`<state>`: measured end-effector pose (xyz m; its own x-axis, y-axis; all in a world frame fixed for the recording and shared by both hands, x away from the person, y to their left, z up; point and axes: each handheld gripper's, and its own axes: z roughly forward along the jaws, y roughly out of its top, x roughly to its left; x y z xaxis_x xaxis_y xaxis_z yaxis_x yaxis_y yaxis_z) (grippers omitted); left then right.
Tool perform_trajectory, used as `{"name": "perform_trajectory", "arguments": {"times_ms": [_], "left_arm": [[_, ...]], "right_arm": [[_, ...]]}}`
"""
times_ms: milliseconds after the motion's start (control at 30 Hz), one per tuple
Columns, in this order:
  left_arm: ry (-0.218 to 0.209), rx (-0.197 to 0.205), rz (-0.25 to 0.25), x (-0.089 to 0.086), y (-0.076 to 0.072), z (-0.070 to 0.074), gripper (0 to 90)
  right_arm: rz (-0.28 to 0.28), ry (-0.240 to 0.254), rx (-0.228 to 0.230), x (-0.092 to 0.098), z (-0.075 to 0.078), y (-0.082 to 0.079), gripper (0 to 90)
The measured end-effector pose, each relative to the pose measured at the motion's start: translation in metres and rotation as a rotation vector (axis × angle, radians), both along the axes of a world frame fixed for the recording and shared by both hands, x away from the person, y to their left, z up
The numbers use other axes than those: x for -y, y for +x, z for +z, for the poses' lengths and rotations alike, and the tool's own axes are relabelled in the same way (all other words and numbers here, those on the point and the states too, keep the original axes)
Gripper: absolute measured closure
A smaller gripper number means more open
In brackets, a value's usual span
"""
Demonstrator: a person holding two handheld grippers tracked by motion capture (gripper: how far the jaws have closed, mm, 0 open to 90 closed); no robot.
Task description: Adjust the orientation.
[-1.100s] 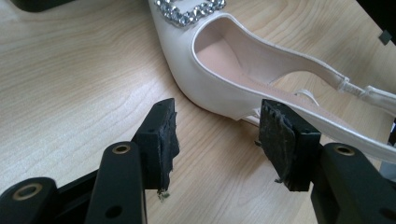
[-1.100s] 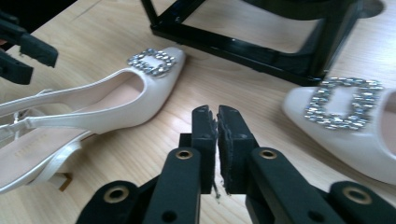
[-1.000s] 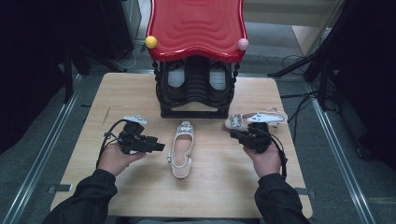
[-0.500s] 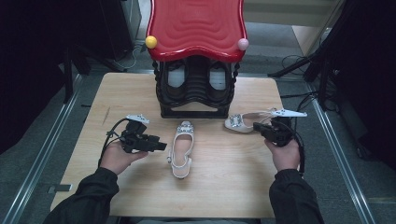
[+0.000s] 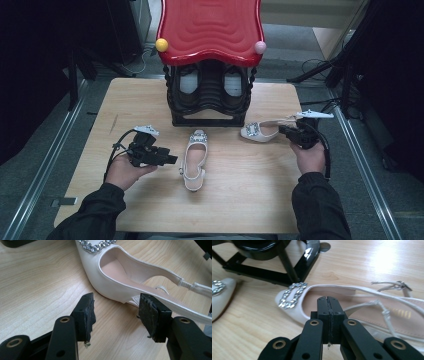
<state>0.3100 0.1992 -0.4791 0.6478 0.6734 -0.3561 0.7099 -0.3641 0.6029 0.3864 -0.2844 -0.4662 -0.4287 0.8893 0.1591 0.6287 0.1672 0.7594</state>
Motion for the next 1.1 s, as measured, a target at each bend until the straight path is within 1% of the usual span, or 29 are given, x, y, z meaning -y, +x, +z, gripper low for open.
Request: {"name": "perform_trajectory", "arguments": {"times_ms": [67,200,333,500,567,633,733,833,900,967,1000,1100], "left_arm": [[0.006,0.002,-0.001,-0.001,-0.002,0.0,46.8],[0.001,-0.002,0.009,-0.002,-0.005,-0.001,46.7],[0.007,-0.004,0.014,-0.005,-0.008,-0.002,46.7],[0.009,-0.002,0.024,-0.009,-0.011,-0.002,46.5],[0.008,-0.008,0.032,-0.01,-0.012,-0.003,46.4],[0.01,-0.009,0.031,-0.011,-0.013,-0.003,46.4],[0.01,-0.008,0.035,-0.011,-0.015,-0.003,46.4],[0.011,-0.007,0.036,-0.012,-0.015,-0.003,46.2],[0.011,-0.006,0.036,-0.013,-0.014,-0.003,46.0],[0.004,-0.008,0.037,-0.013,-0.014,-0.003,45.6],[0.005,-0.007,0.036,-0.013,-0.014,-0.002,45.5],[-0.002,-0.006,0.035,-0.012,-0.014,-0.002,45.5]], "right_arm": [[-0.01,-0.015,-0.002,0.002,0.0,0.005,90.0],[-0.034,-0.012,0.004,0.009,0.001,0.012,90.0],[-0.059,-0.016,0.02,0.016,0.007,0.019,90.0],[-0.082,-0.045,0.045,0.02,0.014,0.025,90.0],[-0.097,-0.033,0.047,0.024,0.015,0.027,90.0],[-0.103,-0.038,0.029,0.027,0.011,0.03,90.0],[-0.104,-0.041,-0.011,0.028,0.002,0.034,90.0],[-0.078,-0.042,-0.051,0.027,-0.005,0.035,90.0],[-0.066,-0.048,-0.067,0.024,-0.007,0.034,90.0],[-0.048,-0.046,-0.087,0.021,-0.011,0.031,90.0],[-0.042,-0.039,-0.104,0.021,-0.012,0.03,90.0],[-0.023,-0.038,-0.131,0.021,-0.015,0.026,90.0]]}}
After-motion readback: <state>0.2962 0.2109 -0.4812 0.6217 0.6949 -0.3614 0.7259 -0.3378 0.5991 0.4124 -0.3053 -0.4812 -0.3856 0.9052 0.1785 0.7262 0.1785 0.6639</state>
